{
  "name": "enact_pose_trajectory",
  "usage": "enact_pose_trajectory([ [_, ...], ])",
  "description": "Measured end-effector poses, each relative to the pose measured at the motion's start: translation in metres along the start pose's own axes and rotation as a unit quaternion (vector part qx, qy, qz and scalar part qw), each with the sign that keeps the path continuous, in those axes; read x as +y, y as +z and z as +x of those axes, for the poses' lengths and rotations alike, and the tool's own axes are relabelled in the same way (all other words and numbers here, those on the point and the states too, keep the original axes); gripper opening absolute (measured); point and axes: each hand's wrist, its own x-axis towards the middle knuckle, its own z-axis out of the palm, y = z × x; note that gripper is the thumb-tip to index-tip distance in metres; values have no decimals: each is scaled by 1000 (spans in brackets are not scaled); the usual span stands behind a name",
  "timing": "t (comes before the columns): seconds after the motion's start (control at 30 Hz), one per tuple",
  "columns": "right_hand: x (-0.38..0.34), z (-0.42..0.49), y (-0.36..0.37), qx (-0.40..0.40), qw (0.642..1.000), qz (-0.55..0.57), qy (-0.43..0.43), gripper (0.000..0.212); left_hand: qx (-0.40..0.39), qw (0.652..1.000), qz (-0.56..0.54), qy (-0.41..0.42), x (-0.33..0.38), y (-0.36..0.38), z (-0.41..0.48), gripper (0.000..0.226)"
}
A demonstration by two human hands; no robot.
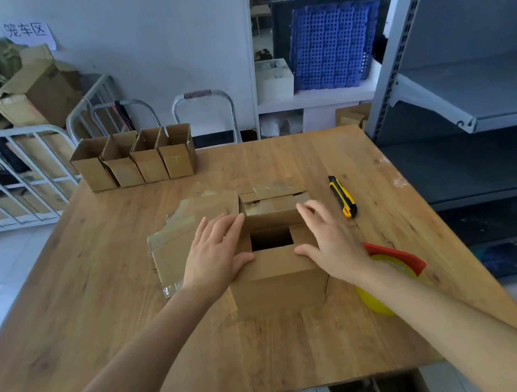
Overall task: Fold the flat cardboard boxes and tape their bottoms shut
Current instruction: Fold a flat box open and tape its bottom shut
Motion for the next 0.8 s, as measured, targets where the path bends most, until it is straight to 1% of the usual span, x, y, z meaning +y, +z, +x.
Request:
enact_pose_trajectory([
  [0.07,2,-1,-2,18,999,-29,-12,70,19,1000,21,12,-2,0,1,69],
  [0.1,3,-2,-1,24,999,-30,-18,61,23,999,22,18,-1,2,0,64],
  [0.2,9,-15,15,53,996,-17,-70,26,54,996,-14,65,4,13,-8,29],
  [0.23,12,-21,21,57,995,-6,-78,21,47,996,-32,66,6,15,-11,27],
  [0.27,15,-24,25,55,995,5,-80,22,31,996,-46,64,7,17,-12,31],
  [0.3,17,-24,27,53,995,6,-83,25,8,997,-56,57,7,17,-13,39],
  [0.4,20,-28,29,40,993,-31,-105,52,-79,994,-58,48,4,14,-19,75],
  [0.43,20,-31,30,28,992,-47,-112,59,-91,993,-48,52,4,15,-22,82],
  [0.5,19,-34,32,7,992,-66,-109,66,-92,994,-18,63,7,15,-26,84],
  [0.57,19,-37,36,-2,993,-70,-93,67,-99,994,-1,57,10,16,-29,81],
  [0.67,15,-35,41,-17,996,-60,-71,68,-129,991,7,45,10,18,-28,77],
  [0.73,14,-35,38,-36,995,-63,-68,70,-151,987,28,46,10,17,-28,76],
  [0.8,11,-33,30,-39,995,-65,-71,71,-156,986,47,47,11,16,-28,75],
])
